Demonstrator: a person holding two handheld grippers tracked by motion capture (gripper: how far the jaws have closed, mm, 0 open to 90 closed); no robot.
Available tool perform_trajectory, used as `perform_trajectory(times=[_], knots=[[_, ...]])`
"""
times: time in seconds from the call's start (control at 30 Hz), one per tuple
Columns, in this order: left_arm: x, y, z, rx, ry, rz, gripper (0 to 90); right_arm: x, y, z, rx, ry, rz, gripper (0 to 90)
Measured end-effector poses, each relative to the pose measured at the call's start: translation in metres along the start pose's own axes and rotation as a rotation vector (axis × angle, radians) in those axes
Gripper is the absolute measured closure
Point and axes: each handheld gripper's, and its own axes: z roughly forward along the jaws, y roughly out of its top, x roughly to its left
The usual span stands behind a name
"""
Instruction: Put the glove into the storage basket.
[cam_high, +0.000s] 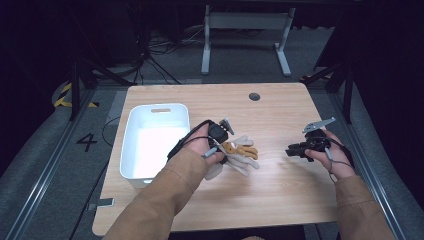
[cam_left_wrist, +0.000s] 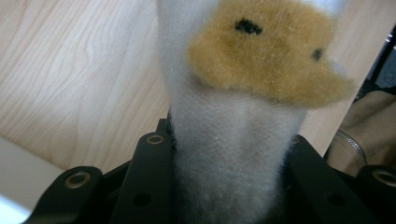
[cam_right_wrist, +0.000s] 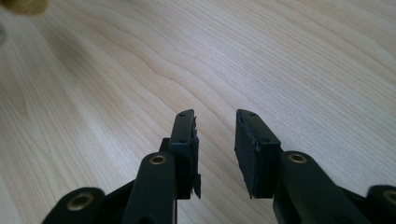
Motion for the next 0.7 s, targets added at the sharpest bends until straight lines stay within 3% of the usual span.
perform_trajectory(times=[0.33, 0.5, 0.7], knots=[[0.014, 0.015, -0.015, 0.007, 0.010, -0.104, 70.8, -0.003, 0.001, 0.004, 0.023, 0.022, 0.001, 69.1], [0.018, 0.020, -0.021, 0.014, 0.008, -0.129, 70.8, -0.004, 0.002, 0.011, 0.053, 0.011, -0.007, 68.4], [0.023, 0.030, -0.033, 0.042, 0.053, -0.173, 70.8, -0.005, 0.003, 0.018, 0.113, -0.006, -0.022, 70.9]])
